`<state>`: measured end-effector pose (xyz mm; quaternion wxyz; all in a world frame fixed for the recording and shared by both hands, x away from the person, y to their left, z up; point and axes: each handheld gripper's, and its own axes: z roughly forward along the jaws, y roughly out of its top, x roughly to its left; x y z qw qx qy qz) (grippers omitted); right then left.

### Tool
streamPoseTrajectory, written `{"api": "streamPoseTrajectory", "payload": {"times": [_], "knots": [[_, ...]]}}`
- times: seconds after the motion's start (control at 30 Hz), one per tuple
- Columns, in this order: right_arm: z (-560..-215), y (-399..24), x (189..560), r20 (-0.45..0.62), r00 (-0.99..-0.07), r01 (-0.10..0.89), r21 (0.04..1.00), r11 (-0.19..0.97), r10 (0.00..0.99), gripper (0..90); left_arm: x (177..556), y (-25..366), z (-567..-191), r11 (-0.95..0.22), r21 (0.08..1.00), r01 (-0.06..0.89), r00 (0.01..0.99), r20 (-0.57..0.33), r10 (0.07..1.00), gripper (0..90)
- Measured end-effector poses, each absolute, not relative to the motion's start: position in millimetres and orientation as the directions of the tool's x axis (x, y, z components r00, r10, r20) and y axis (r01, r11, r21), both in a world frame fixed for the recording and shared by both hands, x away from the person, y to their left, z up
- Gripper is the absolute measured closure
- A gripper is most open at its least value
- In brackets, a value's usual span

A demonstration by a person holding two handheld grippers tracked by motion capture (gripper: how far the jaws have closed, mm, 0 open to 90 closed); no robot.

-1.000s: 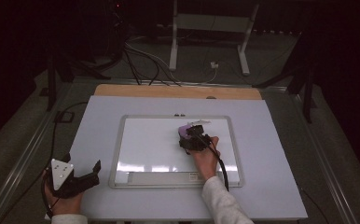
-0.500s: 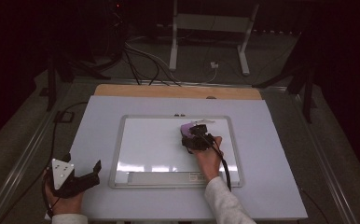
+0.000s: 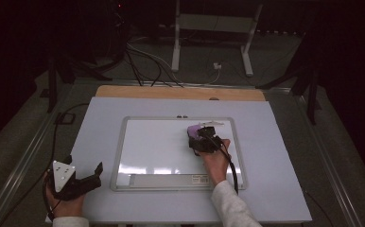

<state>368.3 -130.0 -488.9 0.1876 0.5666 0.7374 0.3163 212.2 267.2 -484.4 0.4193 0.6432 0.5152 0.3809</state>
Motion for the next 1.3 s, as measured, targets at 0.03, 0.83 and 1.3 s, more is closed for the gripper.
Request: {"api": "streamPoseTrajectory", "payload": {"times": [0.03, 0.83, 1.3], "knots": [[-489, -132, 368, 0.08, -0.287, 0.718, 0.678, 0.159, 0.955, 41.0, 212, 267, -484, -0.118, 0.932, 0.342, 0.179, 0.059, 0.982, 0.4], [-499, -169, 334, 0.055, -0.277, 0.745, 0.642, 0.179, 0.959, 40.9, 214, 266, -485, -0.114, 0.932, 0.345, 0.184, 0.052, 0.981, 0.4], [-487, -168, 314, -0.037, -0.372, 0.615, 0.738, 0.277, 0.927, 29.6, 214, 266, -485, -0.117, 0.93, 0.349, 0.185, 0.054, 0.981, 0.4]]}}
